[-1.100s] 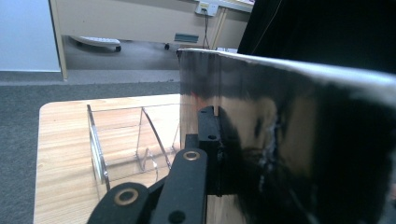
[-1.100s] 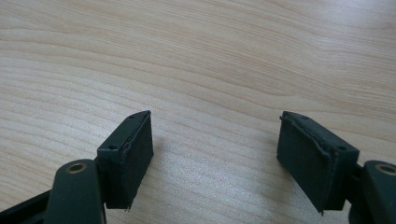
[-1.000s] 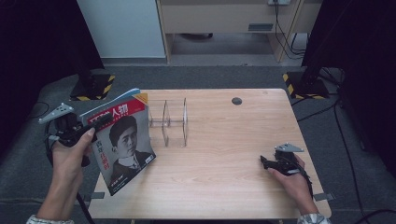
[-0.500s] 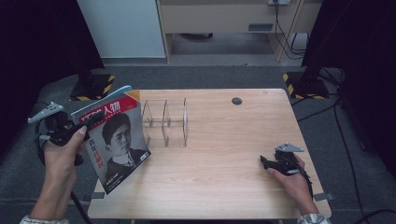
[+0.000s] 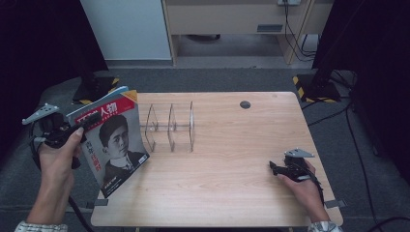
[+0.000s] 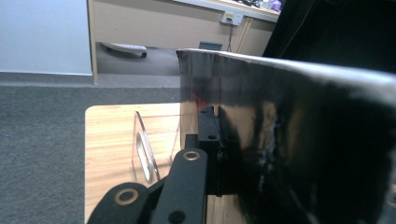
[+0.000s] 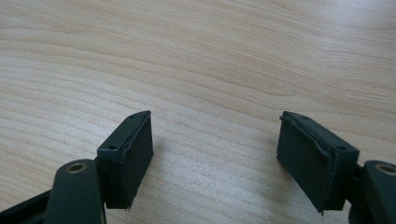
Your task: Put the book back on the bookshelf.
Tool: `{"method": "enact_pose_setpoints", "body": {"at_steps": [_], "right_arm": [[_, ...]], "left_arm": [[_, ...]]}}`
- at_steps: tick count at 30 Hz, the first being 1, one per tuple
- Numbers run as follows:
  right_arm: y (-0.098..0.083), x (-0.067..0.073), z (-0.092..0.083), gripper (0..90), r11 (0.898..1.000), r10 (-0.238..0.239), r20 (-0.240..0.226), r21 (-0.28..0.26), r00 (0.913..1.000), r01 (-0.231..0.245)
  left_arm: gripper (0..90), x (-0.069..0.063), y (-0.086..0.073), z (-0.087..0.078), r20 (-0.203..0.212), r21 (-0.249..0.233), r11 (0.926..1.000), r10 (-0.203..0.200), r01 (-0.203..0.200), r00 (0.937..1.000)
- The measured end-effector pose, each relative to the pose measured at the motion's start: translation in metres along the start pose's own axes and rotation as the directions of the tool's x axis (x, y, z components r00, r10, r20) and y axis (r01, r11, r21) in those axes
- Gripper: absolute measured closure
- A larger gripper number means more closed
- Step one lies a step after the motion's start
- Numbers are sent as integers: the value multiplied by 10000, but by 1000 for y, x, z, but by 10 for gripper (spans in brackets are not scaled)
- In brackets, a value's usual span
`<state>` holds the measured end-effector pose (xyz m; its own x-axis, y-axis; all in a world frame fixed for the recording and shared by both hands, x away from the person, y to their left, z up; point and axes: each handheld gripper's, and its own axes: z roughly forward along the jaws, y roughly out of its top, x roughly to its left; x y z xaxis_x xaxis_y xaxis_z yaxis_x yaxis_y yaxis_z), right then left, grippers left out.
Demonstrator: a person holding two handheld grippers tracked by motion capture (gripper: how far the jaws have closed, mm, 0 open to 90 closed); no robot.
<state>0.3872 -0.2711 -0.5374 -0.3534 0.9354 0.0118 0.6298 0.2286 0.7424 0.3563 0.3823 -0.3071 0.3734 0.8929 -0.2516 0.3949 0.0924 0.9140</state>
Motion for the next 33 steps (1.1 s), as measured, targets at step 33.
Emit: {"method": "enact_pose_setpoints", "body": {"at_steps": [33], "right_arm": [[0,0,0,269,10000,-52,-41,-1,10000,52]], "left_arm": [[865,20,2,44,-730,-767,9967,-315,258,9968]]}}
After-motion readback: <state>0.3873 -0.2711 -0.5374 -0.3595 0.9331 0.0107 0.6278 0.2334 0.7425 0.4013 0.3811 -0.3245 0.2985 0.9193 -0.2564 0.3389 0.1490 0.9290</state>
